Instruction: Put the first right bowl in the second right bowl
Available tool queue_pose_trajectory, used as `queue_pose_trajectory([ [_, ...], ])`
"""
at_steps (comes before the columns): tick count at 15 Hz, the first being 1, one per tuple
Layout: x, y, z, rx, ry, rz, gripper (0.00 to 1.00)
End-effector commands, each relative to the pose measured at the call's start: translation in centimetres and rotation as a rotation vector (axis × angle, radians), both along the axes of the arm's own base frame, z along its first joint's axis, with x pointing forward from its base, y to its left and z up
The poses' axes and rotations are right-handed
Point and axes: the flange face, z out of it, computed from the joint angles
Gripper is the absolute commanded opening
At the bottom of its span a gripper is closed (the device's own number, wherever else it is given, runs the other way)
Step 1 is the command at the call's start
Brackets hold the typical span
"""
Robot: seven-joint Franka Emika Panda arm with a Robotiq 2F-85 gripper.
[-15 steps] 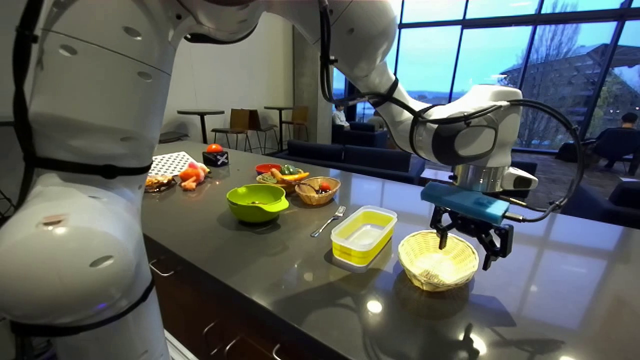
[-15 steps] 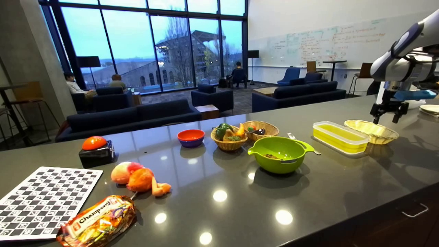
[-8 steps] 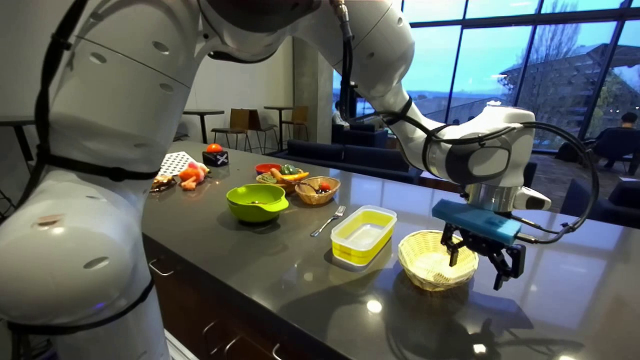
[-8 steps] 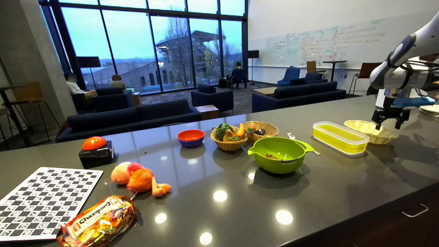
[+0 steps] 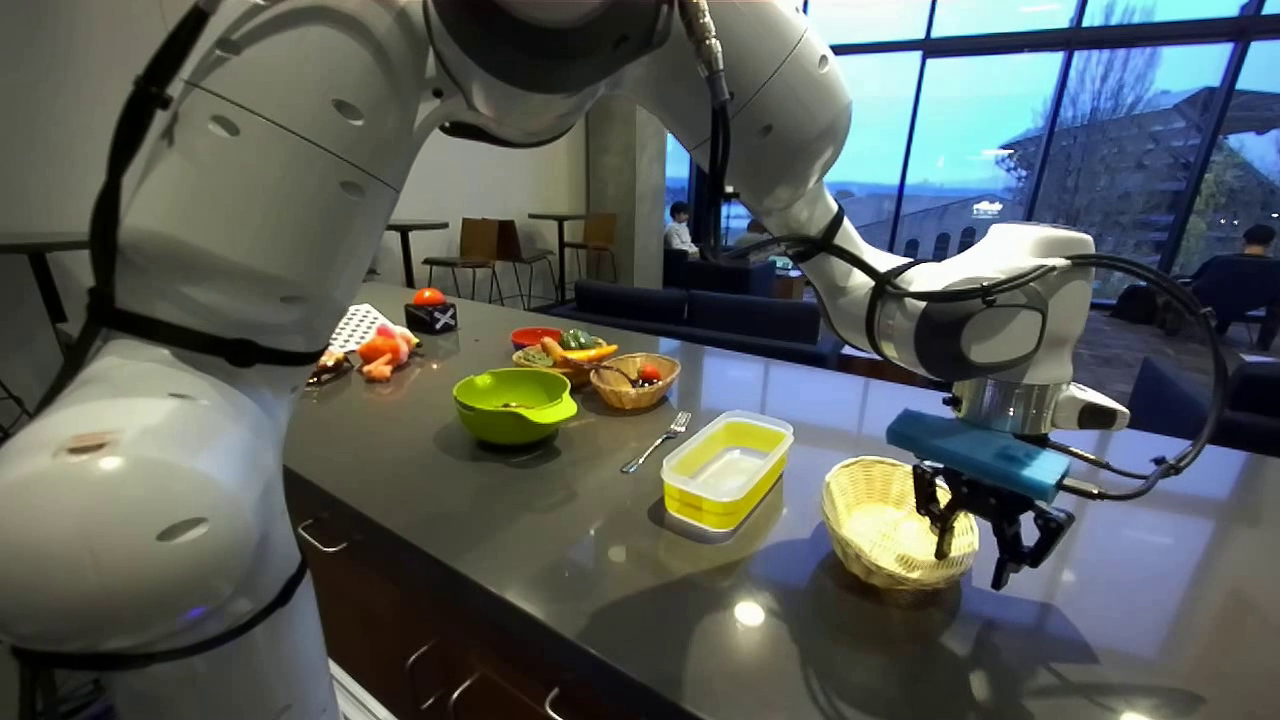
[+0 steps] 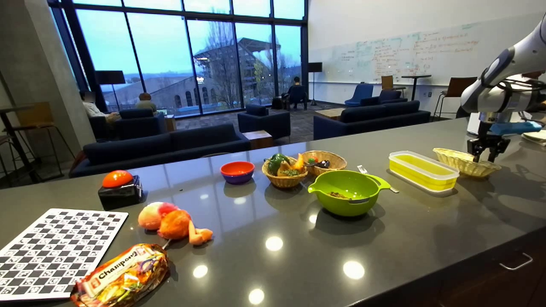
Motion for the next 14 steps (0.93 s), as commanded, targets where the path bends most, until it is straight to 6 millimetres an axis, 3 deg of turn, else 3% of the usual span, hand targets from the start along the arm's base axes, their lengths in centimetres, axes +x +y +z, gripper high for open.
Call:
queue_pose_trajectory([
  [1,0.5,-0.8,0.4,-0.003,-0.005,-0.013,0.27],
  [5,0.7,-1.1,0.8,-0.006,-0.015,-0.012,0.03],
  [14,1.7,-0.6,2.6,-0.053,-0.001,-0.027,0.04],
])
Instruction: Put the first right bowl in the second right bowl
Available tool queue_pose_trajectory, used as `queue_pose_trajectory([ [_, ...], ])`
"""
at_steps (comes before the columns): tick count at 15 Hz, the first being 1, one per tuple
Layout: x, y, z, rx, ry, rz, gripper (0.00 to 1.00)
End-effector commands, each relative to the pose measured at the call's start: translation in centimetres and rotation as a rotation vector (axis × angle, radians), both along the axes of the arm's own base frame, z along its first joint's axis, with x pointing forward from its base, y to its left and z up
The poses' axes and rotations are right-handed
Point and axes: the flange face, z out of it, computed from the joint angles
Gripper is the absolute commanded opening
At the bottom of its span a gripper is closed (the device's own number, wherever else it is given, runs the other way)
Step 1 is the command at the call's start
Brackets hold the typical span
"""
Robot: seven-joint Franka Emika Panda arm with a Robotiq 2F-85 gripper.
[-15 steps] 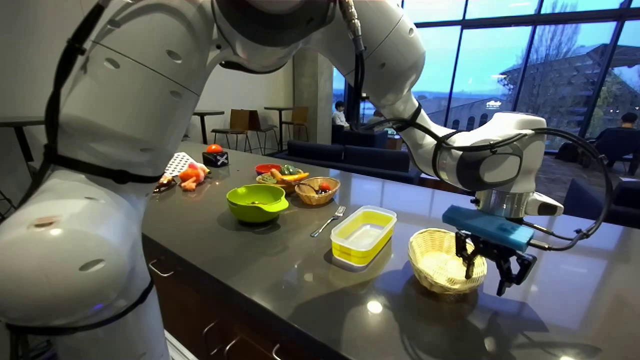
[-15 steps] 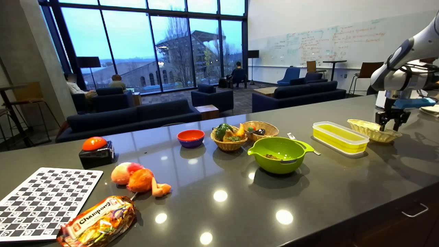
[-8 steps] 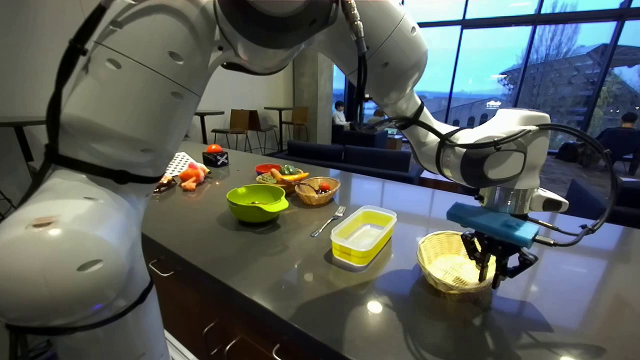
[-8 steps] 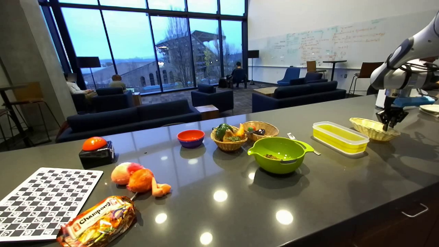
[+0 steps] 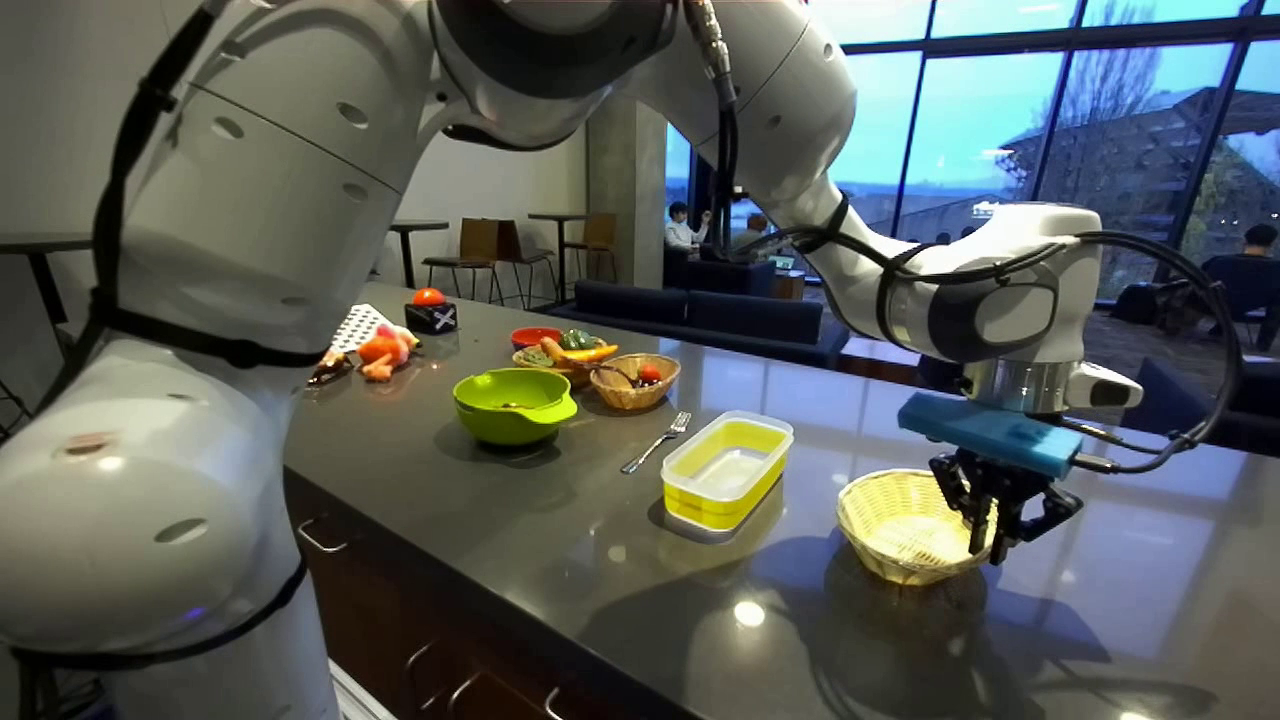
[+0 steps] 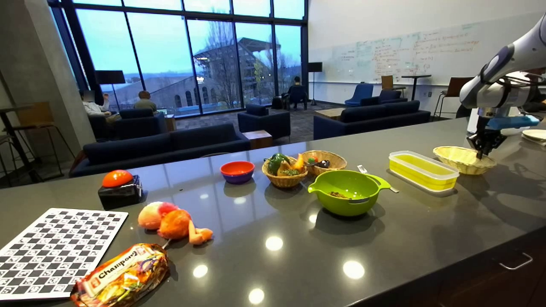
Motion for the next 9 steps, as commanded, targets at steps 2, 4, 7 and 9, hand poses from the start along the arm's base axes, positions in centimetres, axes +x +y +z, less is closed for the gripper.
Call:
queue_pose_trajectory([
  [2,0.6,0.2,1.3,-0.029,0.005,-0.013,0.04],
  [4,0.6,0.4,1.9,-0.035,-0.006,-0.012,0.04],
  [7,0.6,0.6,2.4,-0.039,-0.023,-0.013,0.04],
  [9,0.5,0.6,2.6,-0.038,-0.029,-0.012,0.04],
])
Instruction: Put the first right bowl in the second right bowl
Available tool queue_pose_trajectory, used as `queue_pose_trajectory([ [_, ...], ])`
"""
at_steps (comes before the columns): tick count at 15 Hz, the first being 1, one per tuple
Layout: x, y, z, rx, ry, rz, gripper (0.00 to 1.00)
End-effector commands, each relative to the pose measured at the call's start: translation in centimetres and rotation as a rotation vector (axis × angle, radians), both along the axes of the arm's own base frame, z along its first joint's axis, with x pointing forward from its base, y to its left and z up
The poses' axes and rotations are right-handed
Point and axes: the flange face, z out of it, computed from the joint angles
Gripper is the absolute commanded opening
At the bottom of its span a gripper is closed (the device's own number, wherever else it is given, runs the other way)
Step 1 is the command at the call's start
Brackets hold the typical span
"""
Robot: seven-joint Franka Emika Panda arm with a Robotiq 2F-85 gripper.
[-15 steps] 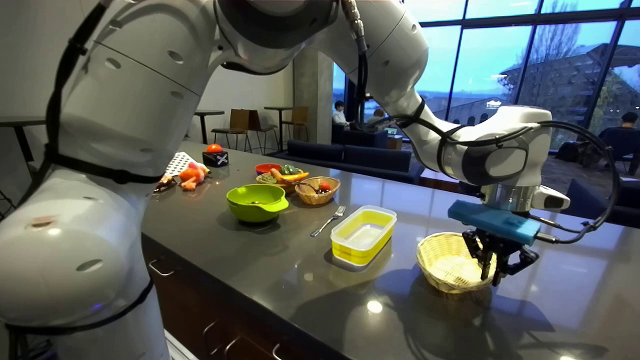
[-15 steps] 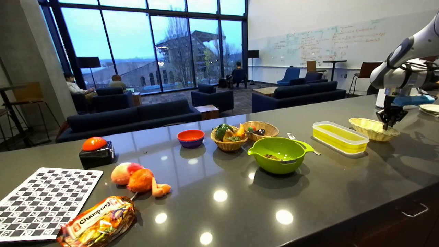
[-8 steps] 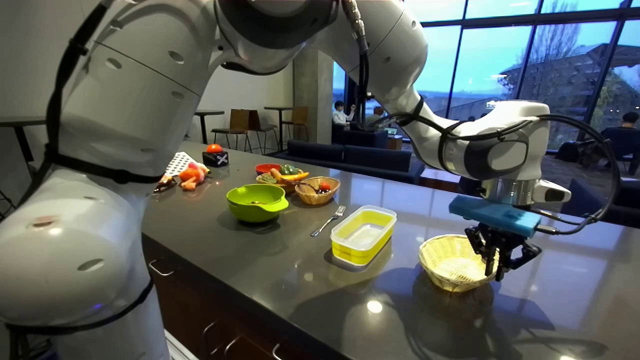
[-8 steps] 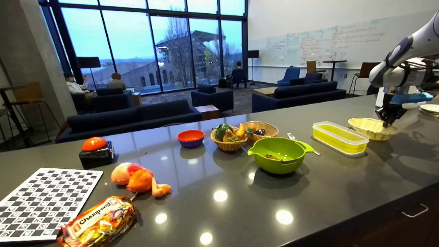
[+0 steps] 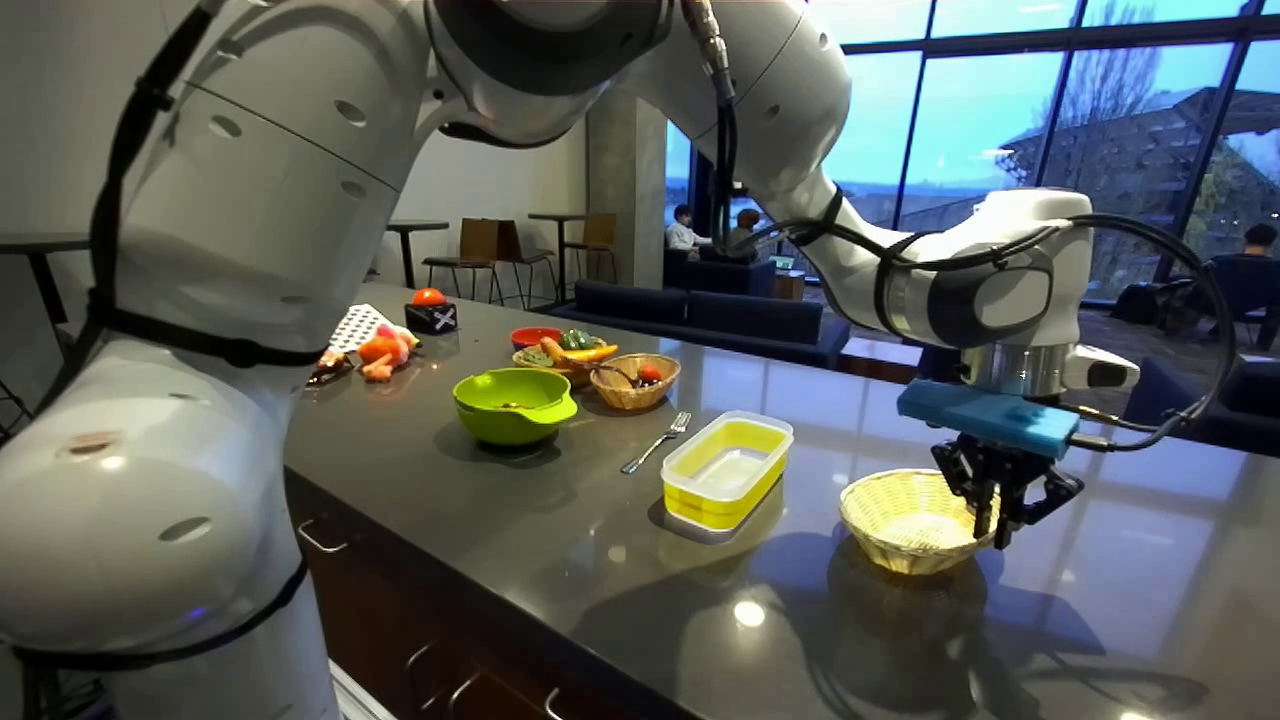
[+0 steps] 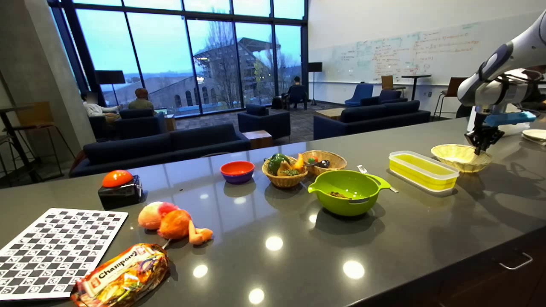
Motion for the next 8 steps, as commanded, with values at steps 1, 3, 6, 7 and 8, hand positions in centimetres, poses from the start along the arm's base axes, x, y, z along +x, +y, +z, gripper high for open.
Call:
queue_pose_trajectory([
  [1,-0.4,0.2,1.5,-0.009,-0.020,-0.007,0.04],
  [3,-0.6,0.4,2.0,-0.010,-0.029,-0.007,0.04],
  [6,-1.1,0.6,3.0,-0.019,-0.054,-0.002,0.04],
  [7,-1.3,0.6,3.3,-0.023,-0.059,-0.002,0.04],
  [8,-1.5,0.7,3.6,-0.025,-0.066,-0.001,0.04],
])
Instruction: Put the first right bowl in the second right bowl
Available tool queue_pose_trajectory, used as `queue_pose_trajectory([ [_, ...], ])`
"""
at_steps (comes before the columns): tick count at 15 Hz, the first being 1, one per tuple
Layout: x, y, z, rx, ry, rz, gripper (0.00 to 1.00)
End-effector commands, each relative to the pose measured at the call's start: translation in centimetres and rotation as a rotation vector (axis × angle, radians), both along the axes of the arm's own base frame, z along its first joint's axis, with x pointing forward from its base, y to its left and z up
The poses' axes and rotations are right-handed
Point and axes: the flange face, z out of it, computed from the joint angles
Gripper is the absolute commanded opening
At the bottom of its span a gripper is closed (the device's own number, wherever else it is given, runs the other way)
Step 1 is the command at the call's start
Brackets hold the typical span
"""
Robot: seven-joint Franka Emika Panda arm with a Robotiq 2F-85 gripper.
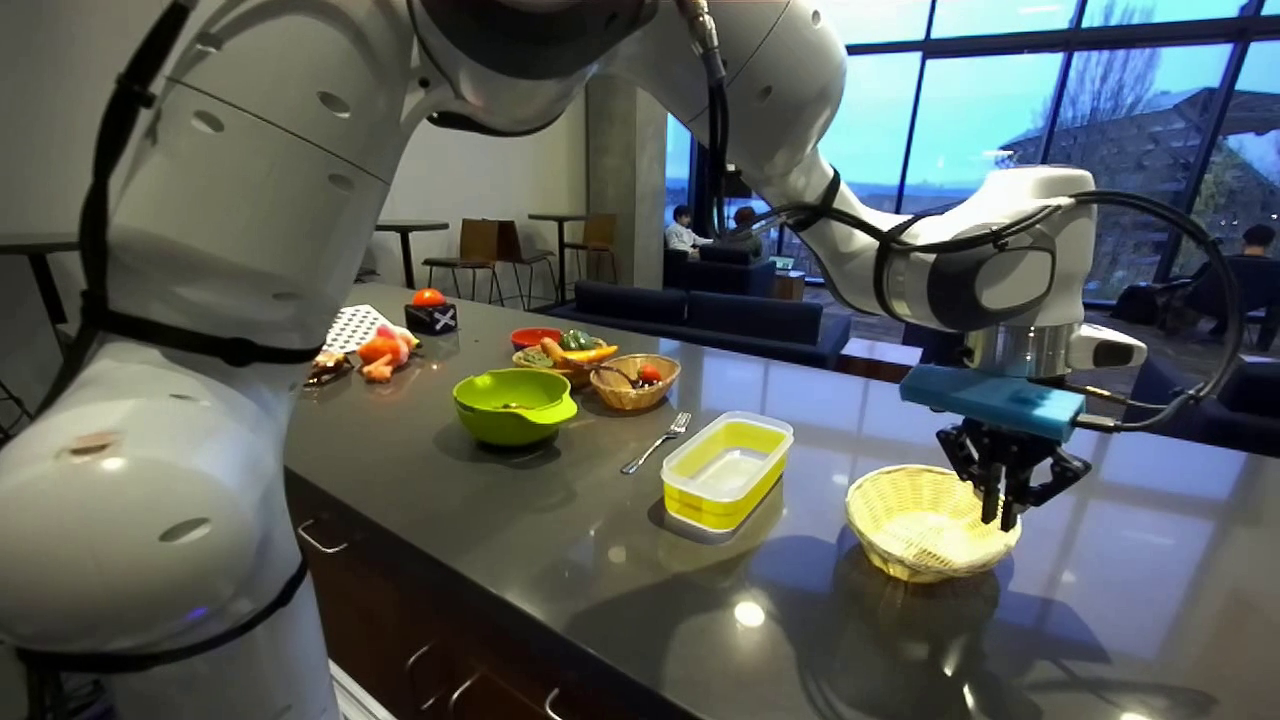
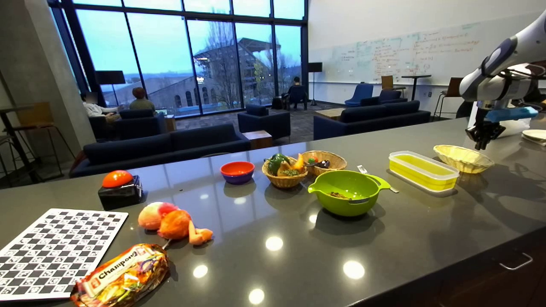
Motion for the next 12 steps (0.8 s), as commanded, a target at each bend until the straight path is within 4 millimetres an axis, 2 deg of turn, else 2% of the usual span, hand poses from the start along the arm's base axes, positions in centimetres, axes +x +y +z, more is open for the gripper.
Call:
queue_pose_trajectory([
  [1,-1.4,0.8,1.9,-0.007,-0.037,0.002,0.04],
  [5,-2.1,1.0,2.6,-0.018,-0.056,0.007,0.04],
  [6,-2.2,0.9,2.6,-0.015,-0.054,0.001,0.43],
  [8,-2.5,0.7,2.4,-0.012,-0.050,-0.010,0.48],
  [12,-2.8,0.0,1.4,0.010,-0.041,-0.020,0.73],
])
